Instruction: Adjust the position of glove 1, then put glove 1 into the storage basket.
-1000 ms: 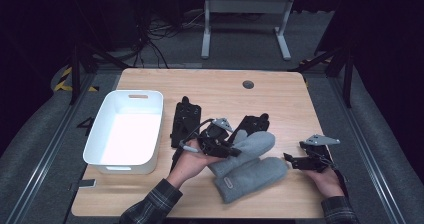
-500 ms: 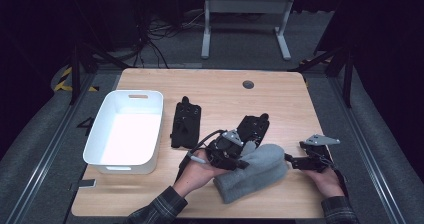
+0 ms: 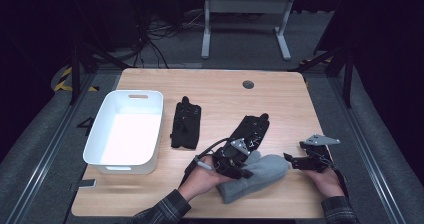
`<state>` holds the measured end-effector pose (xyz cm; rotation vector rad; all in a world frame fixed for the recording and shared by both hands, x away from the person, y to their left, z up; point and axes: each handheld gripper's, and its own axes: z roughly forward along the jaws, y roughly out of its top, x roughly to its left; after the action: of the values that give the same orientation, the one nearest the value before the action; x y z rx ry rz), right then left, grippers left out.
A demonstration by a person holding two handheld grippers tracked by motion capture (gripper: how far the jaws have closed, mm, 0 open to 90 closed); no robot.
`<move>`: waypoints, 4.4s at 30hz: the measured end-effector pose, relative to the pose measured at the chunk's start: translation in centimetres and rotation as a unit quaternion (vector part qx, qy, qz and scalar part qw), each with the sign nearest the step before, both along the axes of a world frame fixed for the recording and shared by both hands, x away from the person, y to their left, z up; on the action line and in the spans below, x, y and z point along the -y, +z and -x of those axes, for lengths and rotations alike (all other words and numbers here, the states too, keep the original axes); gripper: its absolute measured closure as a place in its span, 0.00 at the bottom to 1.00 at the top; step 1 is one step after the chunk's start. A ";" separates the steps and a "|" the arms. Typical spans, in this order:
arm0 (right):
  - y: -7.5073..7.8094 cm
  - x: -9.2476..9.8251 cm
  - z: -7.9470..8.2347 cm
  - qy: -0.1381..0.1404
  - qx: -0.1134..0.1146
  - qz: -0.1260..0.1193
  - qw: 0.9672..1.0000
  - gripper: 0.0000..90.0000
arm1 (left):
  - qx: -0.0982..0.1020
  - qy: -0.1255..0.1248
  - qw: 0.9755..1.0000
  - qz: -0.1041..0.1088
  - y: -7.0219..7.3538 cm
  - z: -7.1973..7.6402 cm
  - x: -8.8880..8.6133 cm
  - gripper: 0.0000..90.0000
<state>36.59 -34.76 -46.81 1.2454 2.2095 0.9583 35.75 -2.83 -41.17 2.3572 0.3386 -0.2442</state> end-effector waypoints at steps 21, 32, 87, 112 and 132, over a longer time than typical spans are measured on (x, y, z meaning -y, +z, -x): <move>0.0 0.0 0.0 0.000 0.000 0.000 1.000 0.19 | 0.027 0.022 0.999 0.023 2.1 -2.6 -1.2 0.29; 0.0 0.0 0.0 0.000 0.000 0.000 1.000 0.19 | 0.021 0.022 0.999 -0.020 -0.5 -2.9 1.4 0.18; 0.0 0.0 0.0 0.002 0.000 -0.001 1.000 0.19 | -0.074 -0.015 0.996 -0.043 -2.3 -1.8 2.3 0.77; 0.0 0.0 0.0 0.003 0.000 0.000 1.000 0.19 | -0.060 0.019 0.998 0.012 2.9 -3.1 -1.9 0.76; 0.0 0.0 0.0 0.002 0.000 0.000 1.000 0.19 | -0.035 0.090 0.995 0.037 7.3 -5.4 -7.6 0.75</move>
<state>36.57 -34.75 -46.81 1.2407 2.2134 0.9608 41.15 4.76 -33.89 2.2322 0.5633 -0.2501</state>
